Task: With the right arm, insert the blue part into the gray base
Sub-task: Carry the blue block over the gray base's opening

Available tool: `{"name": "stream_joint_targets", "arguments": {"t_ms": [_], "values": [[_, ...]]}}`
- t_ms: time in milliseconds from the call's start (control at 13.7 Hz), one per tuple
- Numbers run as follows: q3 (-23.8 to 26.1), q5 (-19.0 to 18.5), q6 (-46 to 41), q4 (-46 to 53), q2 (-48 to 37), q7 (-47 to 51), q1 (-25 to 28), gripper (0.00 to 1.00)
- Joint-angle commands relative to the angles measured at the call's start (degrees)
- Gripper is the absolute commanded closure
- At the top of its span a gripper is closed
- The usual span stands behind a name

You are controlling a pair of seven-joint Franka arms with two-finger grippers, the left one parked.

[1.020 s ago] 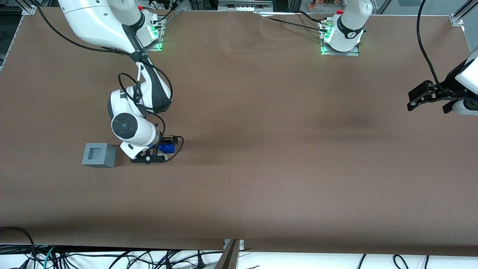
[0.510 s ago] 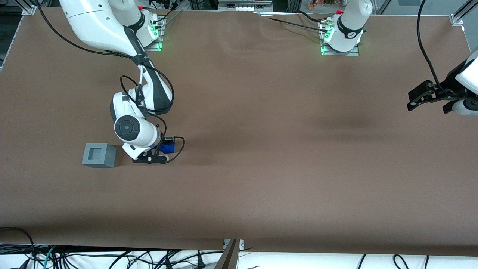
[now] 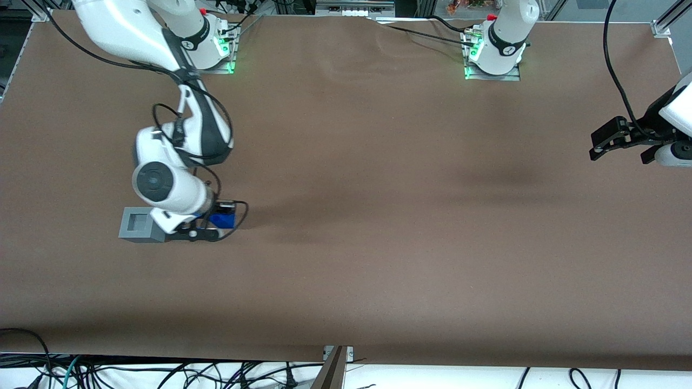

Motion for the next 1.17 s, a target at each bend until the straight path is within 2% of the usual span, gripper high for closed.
{"name": "stream_joint_targets", "arguments": {"t_ms": [0,219,364,656,1093], "values": [[-4.62,-0.08,-4.29,1.25,-3.67,-4.37,-0.58,0.54],[-11.21,0.01,-5.61,1.16,-4.9,-11.48,-0.58,0.54],[-13.77,0.19,-5.7,1.16,-4.47,-14.65,-0.93,0.54],[-13.87,0.8,-3.77,0.89,-2.71,-20.19,-5.4,0.54],[-13.87,1.68,-3.06,0.19,-0.34,-21.34,-5.94,0.54]]}}
